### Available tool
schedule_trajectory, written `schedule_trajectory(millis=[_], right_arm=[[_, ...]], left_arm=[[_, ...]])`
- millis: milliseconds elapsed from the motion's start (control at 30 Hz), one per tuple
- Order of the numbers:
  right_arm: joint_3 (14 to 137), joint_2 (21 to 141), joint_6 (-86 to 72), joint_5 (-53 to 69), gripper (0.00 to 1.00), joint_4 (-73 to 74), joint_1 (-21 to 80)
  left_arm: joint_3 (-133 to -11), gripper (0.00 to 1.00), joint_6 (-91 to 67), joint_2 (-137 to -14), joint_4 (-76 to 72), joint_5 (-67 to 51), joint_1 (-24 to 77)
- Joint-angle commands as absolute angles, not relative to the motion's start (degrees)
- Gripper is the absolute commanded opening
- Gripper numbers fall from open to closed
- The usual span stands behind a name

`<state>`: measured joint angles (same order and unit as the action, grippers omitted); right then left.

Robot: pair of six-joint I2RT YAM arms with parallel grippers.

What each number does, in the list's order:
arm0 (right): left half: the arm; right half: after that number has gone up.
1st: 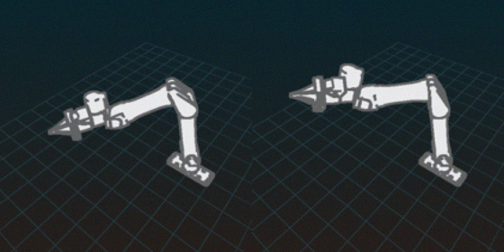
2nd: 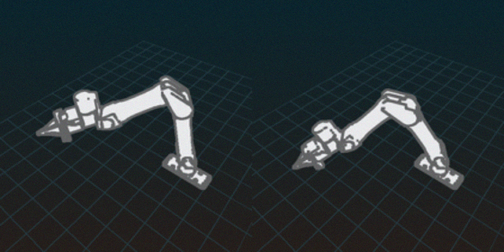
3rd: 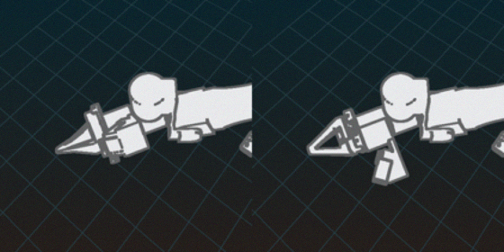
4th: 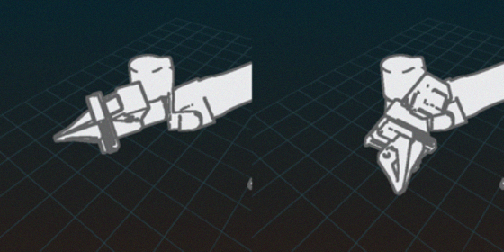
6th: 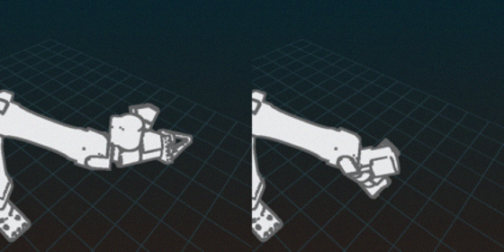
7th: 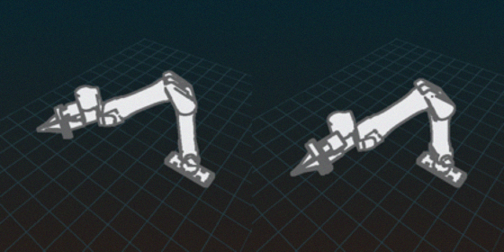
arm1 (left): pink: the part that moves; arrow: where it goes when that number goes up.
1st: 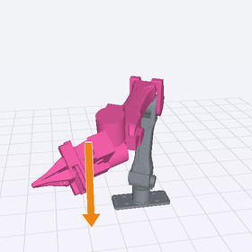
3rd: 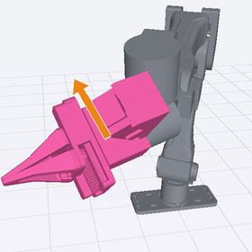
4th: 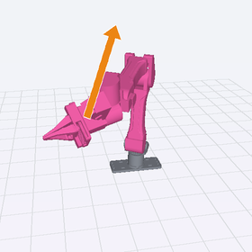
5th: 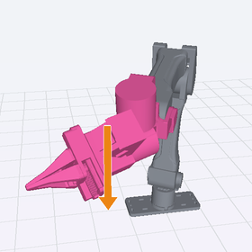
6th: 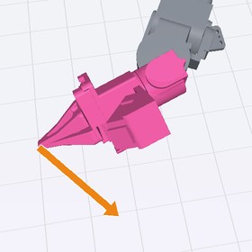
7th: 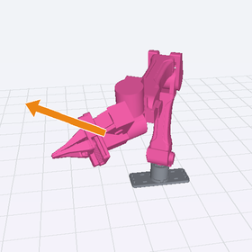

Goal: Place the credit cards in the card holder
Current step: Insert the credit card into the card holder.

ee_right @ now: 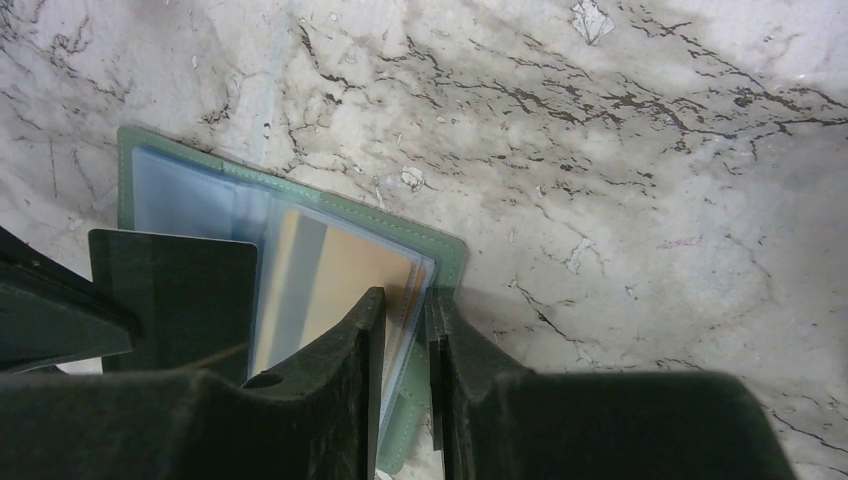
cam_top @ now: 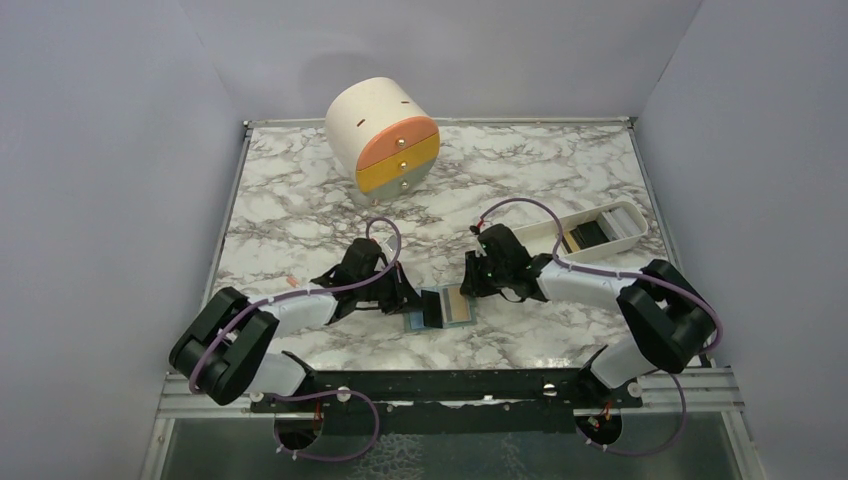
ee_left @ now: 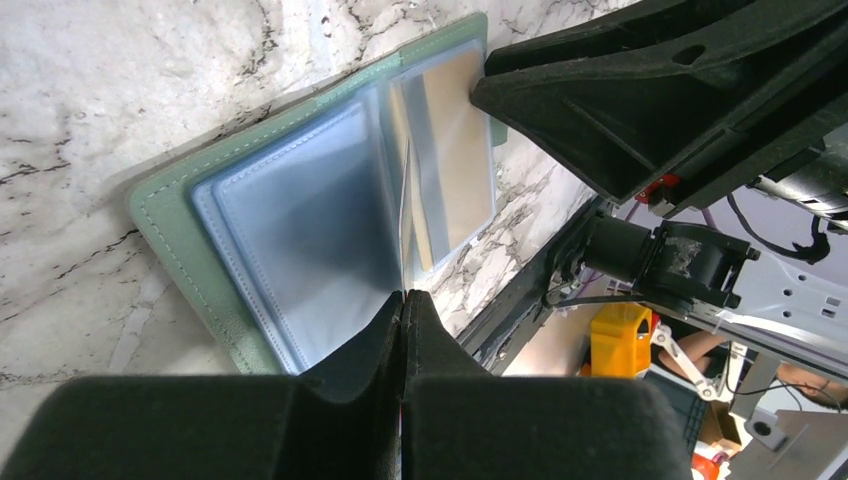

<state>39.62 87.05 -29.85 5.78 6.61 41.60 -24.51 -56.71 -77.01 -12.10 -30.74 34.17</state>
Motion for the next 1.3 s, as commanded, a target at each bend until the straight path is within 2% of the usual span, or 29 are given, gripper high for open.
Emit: schedule_trajectory(millis=[0,667,1000,1267], right_arm=[[37.02,86.79,-30.12,4.79,0.2,7.27,42.42],[35.47,85.73,-29.81,3.25,0.2,7.54,42.54],[36.0,80.05,-30.94,4.42,0.3,9.41,42.71],[34.97,82.26,-30.41,3.76,0.24,8.78,42.8]], left_arm=[[-23.25,0.0,-59.02,-78.76,-16.57,-33.12,33.93],[-23.73,0.0,-60.34,-80.55,-18.63,-34.56,33.93],[-24.78,0.0,-59.43,-77.81,-15.91,-34.13,33.93],[-24.81,0.0,-57.28,-80.44,-16.27,-34.28,33.93]])
